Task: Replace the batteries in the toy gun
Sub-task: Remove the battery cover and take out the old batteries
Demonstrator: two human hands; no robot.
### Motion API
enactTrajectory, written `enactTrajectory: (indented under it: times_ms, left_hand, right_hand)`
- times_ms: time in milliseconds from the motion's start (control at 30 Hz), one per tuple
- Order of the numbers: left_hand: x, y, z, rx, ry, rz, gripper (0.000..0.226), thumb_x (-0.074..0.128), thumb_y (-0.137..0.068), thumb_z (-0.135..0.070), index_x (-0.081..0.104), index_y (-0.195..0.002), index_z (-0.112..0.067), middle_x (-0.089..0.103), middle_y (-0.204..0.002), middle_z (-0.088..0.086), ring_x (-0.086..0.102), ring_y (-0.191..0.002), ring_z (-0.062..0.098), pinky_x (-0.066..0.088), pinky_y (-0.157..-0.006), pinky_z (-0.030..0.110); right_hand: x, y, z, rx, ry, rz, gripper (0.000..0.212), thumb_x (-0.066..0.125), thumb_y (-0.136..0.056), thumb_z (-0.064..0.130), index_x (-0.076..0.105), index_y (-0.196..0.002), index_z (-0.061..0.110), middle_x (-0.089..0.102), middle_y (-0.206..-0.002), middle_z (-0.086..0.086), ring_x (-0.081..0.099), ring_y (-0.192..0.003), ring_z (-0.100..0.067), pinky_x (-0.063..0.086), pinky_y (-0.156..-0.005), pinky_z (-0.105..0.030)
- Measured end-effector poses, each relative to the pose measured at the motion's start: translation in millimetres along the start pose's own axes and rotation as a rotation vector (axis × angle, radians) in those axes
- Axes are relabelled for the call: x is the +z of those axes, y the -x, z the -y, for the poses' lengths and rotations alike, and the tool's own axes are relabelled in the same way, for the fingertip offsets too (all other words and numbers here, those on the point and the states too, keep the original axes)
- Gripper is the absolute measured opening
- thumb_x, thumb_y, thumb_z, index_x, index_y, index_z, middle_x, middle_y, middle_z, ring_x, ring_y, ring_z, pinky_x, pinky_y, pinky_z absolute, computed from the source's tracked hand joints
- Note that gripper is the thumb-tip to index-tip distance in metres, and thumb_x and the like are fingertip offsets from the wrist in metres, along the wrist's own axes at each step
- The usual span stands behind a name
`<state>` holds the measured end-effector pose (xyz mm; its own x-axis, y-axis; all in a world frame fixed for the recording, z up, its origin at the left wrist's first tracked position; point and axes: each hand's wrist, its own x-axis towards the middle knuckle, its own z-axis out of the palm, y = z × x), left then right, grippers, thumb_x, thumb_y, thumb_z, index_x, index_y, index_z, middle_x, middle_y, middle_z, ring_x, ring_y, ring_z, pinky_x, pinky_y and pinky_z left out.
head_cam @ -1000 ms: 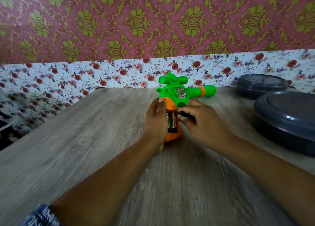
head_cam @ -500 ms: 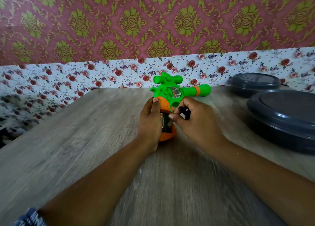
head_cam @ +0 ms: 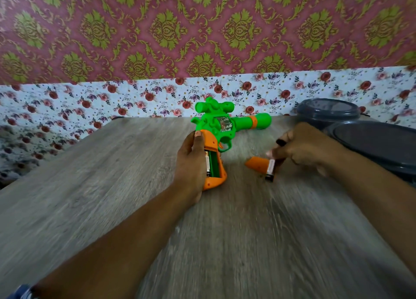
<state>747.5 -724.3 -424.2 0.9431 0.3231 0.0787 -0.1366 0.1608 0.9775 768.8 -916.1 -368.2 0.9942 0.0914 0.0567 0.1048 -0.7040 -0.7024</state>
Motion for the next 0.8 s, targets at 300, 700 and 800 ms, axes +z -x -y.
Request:
enactTrajectory:
  times_ms: [300, 700, 800]
  left_hand:
    - [0.0, -0.2, 0.8, 0.005, -0.018, 0.000, 0.035, 0.038, -0.099, -0.040, 0.049, -0.127, -0.024, 0.065, -0.102, 0.021, 0.064, -0.083, 0.032, 0.055, -0.075, 0.043]
    - [-0.8, -0.6, 1.2, 0.021, -0.017, 0.025, 0.026, 0.035, -0.099, -0.040, 0.051, -0.117, -0.029, 0.065, -0.096, 0.016, 0.065, -0.077, 0.027, 0.055, -0.066, 0.035]
    - [0.4, -0.8, 1.0, 0.030, -0.020, 0.006, 0.033, 0.035, -0.100, -0.039, 0.050, -0.123, -0.021, 0.065, -0.085, 0.012, 0.064, -0.066, 0.023, 0.055, -0.056, 0.030]
  right_hand:
    - [2.8, -4.9, -17.0, 0.154, 0.185, 0.012, 0.026, 0.076, -0.074, 0.022, 0.060, -0.074, 0.002, 0.063, -0.058, -0.010, 0.052, -0.047, -0.017, 0.035, -0.045, -0.024]
    - [12.1, 2.4, 12.2, -0.325, 0.161, -0.168, 0.044, 0.036, -0.098, 0.031, 0.065, -0.094, -0.002, 0.061, -0.077, -0.011, 0.057, -0.073, -0.020, 0.045, -0.068, -0.032]
    - [25.9, 19.5, 27.6, -0.471, 0.016, -0.160, 0.041, 0.039, -0.096, 0.034, 0.069, -0.087, 0.007, 0.056, -0.058, -0.006, 0.048, -0.052, -0.015, 0.034, -0.048, -0.020]
